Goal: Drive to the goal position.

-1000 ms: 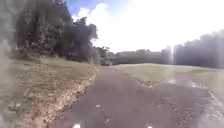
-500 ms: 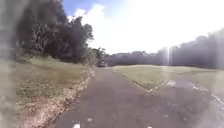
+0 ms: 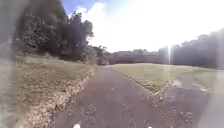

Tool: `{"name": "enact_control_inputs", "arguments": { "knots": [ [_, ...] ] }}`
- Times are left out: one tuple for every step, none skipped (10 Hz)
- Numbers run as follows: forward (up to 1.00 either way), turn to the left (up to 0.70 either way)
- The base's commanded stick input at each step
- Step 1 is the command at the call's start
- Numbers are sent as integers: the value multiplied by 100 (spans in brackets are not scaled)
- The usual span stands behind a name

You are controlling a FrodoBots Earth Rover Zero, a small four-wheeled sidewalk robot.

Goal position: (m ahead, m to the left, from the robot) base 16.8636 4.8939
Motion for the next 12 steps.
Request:
{"name": "enact_control_inputs", "arguments": {
  "knots": [
    [70,0],
    [70,0],
    [70,0],
    [70,0],
    [70,0],
    [70,0],
    [70,0],
    [70,0],
    [70,0],
    [70,0],
    [70,0],
    [70,0]
  ]
}}
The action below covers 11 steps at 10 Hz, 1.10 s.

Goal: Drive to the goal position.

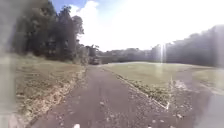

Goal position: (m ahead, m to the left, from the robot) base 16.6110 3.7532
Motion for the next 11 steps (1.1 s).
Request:
{"name": "enact_control_inputs", "arguments": {
  "knots": [
    [70,0],
    [70,0],
    [70,0],
    [70,0],
    [70,0],
    [70,0],
    [70,0],
    [70,0],
    [70,0],
    [70,0],
    [70,0]
  ]
}}
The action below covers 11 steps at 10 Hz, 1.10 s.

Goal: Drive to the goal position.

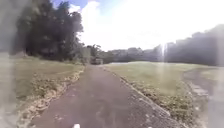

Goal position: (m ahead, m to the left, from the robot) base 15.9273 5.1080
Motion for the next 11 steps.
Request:
{"name": "enact_control_inputs", "arguments": {
  "knots": [
    [70,0],
    [70,0],
    [70,0],
    [70,0],
    [70,0],
    [70,35],
    [70,35],
    [70,35],
    [70,35],
    [70,35],
    [70,35]
  ]
}}
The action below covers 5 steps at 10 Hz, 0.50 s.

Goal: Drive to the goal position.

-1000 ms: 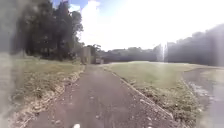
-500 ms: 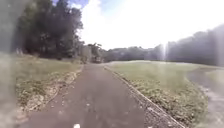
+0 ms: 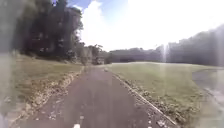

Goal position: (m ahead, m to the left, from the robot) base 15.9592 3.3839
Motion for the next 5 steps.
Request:
{"name": "enact_control_inputs", "arguments": {
  "knots": [
    [70,35],
    [70,35],
    [70,0],
    [70,0],
    [70,0]
  ]
}}
